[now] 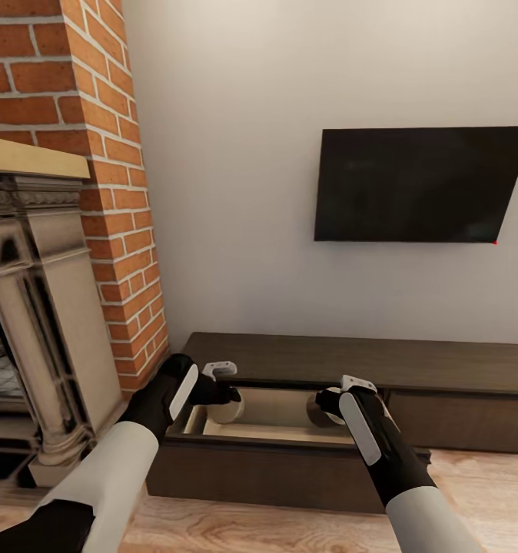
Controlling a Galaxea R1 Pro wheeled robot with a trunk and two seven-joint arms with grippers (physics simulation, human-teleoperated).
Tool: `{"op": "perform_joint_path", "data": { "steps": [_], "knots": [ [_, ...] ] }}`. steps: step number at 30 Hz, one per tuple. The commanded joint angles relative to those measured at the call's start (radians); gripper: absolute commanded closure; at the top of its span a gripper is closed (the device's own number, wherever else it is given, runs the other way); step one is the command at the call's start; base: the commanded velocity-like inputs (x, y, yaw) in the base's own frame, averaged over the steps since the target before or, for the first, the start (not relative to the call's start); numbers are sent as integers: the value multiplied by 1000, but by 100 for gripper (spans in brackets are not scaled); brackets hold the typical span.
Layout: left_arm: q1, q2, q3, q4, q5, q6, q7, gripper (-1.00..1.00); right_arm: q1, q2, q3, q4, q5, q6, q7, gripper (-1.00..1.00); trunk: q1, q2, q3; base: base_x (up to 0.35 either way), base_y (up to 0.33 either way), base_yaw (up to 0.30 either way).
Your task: Place each of the two pumpkins and all three candles from the living room inside a cabinet in the living room (use any cabinet), then make sure every cabinet is closed, and position the cauldron so it is next to a table in the living room.
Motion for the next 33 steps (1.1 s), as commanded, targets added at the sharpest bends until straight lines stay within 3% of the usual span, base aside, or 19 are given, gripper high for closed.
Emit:
{"op": "perform_joint_path", "data": {
  "steps": [1, 20, 33],
  "knots": [
    [-1, 0, -1, -1, 4, 4, 1, 100, -1, 0, 2, -1, -11, 0, -10, 100, 0, -1, -1, 0, -136, 0],
    [-1, 2, -3, 1, 4, 4, 0, 100, -1, 0, 2, -1, -11, 0, -9, 100, 0, -1, -1, 46, 10, -3],
    [-1, 2, -3, 5, 4, 4, -23, 100, -1, 0, 2, -1, -12, 0, -9, 100, 0, -1, 1, 9, 10, -136]
  ]
}}
